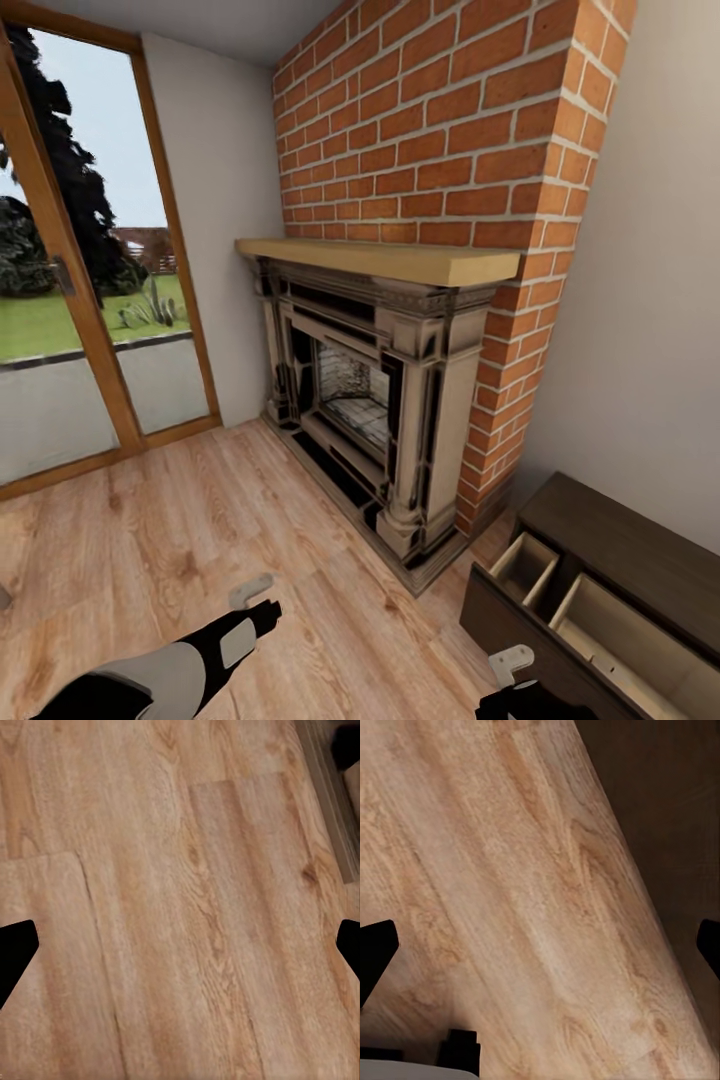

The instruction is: Place each of the two pumpkins and all three candles from the living room inside a cabinet in the living room (use any cabinet), then make sure every cabinet is closed, and position the cauldron so it is next to a table in the living room.

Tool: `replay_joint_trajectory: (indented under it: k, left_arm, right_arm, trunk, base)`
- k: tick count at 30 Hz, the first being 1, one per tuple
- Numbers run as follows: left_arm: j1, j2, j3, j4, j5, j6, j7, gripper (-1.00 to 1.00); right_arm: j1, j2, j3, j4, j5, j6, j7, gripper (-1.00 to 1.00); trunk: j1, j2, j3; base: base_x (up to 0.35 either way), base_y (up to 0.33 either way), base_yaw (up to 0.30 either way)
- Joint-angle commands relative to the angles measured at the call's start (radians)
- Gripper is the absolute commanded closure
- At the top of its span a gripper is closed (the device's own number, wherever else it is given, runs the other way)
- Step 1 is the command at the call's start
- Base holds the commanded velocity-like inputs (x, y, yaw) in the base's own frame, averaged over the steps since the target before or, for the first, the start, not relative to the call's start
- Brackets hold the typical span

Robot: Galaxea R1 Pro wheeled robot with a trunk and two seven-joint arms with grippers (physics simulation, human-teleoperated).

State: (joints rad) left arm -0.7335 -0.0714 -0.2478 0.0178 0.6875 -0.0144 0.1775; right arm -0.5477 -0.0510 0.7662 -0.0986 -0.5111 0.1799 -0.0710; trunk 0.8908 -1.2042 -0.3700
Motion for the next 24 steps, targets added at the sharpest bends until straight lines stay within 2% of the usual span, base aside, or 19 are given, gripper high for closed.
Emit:
replay_joint_trajectory:
  k: [1,7,12,17,24]
  left_arm:
    - [-0.001,0.0,-0.007,0.0,0.007,-0.001,0.003,-1.0]
    - [-0.001,0.0,-0.004,-0.004,0.007,-0.001,0.002,-1.0]
    - [-0.001,-0.01,-0.005,-0.003,0.005,-0.002,0.001,-1.0]
    - [-0.001,-0.018,-0.004,-0.002,0.004,-0.002,0.0,-1.0]
    - [-0.001,-0.019,-0.004,-0.001,0.006,-0.002,0.001,-1.0]
  right_arm:
    - [0.0,-0.001,0.009,-0.004,-0.009,0.007,-0.005,-1.0]
    - [0.0,-0.001,0.009,-0.004,-0.009,0.004,-0.005,-1.0]
    - [0.0,-0.001,0.007,-0.004,-0.01,0.001,-0.004,-1.0]
    - [0.0,-0.002,0.007,-0.004,-0.012,-0.038,-0.004,-1.0]
    - [0.0,-0.001,0.008,-0.004,-0.01,-0.049,-0.004,-1.0]
  trunk:
    - [0.0,-0.001,0.0]
    - [0.0,-0.001,0.006]
    - [0.0,-0.001,0.009]
    - [0.0,-0.001,0.01]
    - [0.0,-0.001,0.01]
  base:
    - [-0.009,0.008,0.191]
    - [-0.002,0.002,0.229]
    - [0.0,0.0,0.263]
    - [0.0,0.0,0.282]
    - [0.0,0.0,0.292]
